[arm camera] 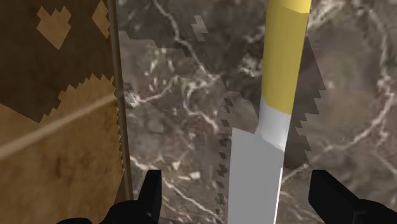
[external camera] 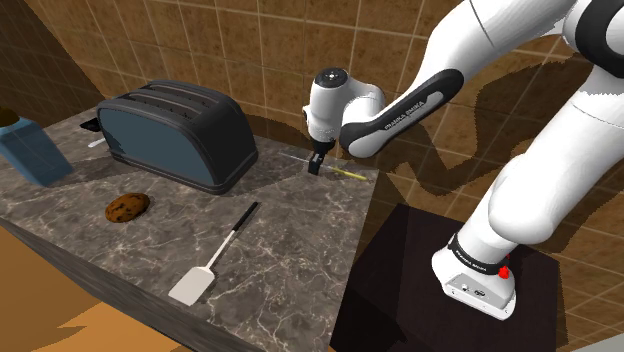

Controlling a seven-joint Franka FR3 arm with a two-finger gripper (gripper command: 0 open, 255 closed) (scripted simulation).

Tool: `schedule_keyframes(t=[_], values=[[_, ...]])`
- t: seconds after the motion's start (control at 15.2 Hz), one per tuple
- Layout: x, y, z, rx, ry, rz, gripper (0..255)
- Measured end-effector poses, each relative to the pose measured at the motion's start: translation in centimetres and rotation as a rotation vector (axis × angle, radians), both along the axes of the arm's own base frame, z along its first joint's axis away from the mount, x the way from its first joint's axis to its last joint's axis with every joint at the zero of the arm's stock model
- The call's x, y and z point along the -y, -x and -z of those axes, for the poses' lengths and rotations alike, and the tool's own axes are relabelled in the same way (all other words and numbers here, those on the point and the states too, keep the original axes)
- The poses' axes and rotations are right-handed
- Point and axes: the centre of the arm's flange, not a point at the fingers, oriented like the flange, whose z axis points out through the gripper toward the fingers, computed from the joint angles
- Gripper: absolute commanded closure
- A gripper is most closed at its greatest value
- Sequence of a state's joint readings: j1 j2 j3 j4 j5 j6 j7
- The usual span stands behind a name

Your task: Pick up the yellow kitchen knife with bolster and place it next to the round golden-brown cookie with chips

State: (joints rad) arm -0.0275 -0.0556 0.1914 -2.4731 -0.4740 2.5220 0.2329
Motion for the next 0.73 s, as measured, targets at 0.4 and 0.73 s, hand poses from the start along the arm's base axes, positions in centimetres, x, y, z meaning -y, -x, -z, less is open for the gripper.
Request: schedule_keyframes(t=[0.4,0.73], values=[[0.02,-0.02,0.04,0.000,0.000,0.000,255],[0.00,-0.05,-0.03,0.002,0.000,-0.001,255]])
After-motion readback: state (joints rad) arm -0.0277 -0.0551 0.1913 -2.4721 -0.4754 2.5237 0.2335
